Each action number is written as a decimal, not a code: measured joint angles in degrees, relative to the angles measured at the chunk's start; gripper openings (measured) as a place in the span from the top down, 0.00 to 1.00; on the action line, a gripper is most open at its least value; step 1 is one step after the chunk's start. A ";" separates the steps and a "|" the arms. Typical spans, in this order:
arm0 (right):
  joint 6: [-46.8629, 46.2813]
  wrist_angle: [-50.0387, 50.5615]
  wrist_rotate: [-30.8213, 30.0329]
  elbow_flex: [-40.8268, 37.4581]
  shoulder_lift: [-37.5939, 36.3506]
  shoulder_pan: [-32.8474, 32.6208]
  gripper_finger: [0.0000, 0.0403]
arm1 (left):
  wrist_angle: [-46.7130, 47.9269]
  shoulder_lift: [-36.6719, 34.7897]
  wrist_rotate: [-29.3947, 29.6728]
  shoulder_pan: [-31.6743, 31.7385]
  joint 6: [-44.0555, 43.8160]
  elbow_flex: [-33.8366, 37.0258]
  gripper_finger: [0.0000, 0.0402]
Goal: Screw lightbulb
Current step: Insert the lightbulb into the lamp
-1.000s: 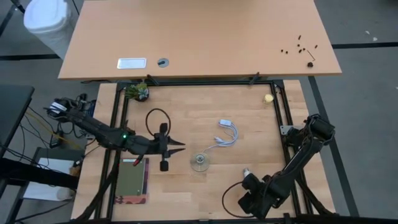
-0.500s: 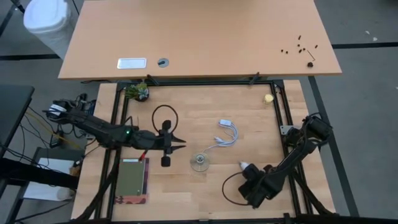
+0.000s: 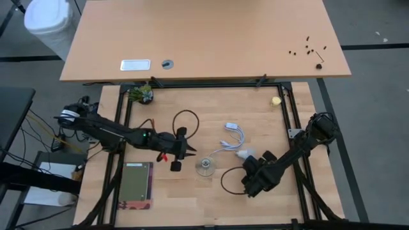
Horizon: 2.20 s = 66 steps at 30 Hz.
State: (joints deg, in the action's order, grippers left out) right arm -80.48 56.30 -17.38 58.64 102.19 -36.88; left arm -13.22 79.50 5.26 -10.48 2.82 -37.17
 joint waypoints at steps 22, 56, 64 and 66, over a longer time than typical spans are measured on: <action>1.67 -1.60 -2.27 -9.98 -11.68 -0.79 0.59 | -4.81 2.65 4.87 -7.13 -7.73 0.00 0.80; 37.13 -11.58 -6.74 -16.62 -29.98 7.57 0.34 | -1.73 3.23 23.55 -7.92 -14.00 -4.66 0.77; 37.16 -12.10 -6.35 -16.62 -30.30 8.51 0.34 | 2.61 9.52 13.28 0.51 -11.90 -17.73 0.74; 34.18 -12.03 -6.25 -16.62 -30.30 7.65 0.34 | 2.91 12.12 11.41 1.47 -12.13 -20.02 0.74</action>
State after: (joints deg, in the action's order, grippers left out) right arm -46.30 44.27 -23.64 42.02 71.90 -29.23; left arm -10.31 91.62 16.67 -9.01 -9.31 -57.18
